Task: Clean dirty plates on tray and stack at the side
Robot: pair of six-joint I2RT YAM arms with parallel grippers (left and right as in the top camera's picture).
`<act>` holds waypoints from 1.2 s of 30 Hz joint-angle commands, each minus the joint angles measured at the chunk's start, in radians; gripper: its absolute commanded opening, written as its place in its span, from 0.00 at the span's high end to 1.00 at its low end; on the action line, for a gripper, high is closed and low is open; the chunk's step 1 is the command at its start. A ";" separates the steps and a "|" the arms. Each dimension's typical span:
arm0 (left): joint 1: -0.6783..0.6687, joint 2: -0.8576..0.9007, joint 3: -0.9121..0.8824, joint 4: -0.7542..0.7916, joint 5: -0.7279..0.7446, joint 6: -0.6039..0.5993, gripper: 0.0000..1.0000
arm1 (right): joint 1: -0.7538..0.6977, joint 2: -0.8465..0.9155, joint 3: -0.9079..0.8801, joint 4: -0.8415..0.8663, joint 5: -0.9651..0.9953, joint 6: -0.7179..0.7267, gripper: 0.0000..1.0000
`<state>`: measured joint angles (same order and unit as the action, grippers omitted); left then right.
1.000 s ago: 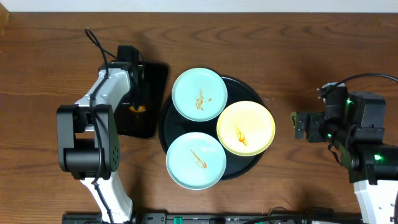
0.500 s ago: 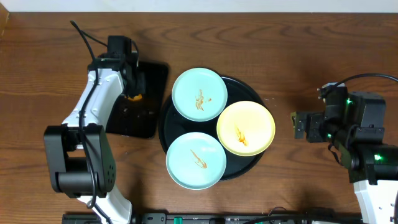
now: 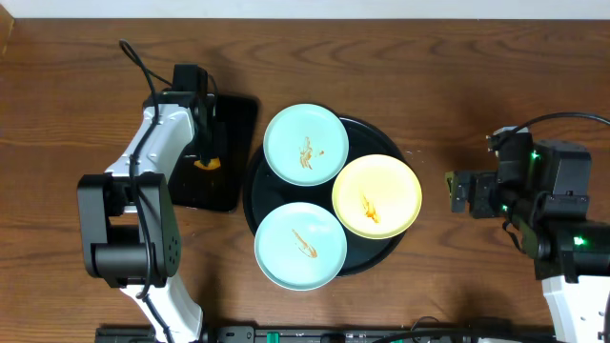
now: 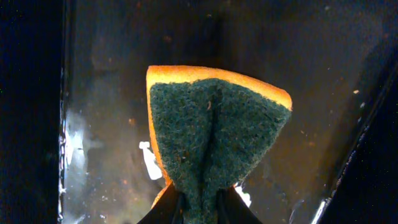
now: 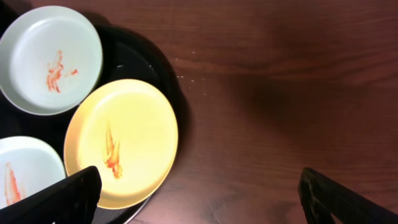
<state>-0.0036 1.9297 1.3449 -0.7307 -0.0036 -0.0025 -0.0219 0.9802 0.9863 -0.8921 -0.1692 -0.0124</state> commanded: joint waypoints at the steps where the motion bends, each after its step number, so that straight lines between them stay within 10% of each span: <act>1: 0.005 0.002 -0.003 -0.024 -0.008 -0.030 0.92 | 0.010 0.019 0.019 0.010 -0.047 -0.003 0.01; 36: 0.005 0.012 0.001 0.083 0.014 -0.047 0.86 | 0.089 0.373 0.019 0.096 -0.064 0.026 0.08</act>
<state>-0.0036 1.9331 1.3449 -0.6548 0.0017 -0.0422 0.0612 1.3491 0.9863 -0.7986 -0.2390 -0.0006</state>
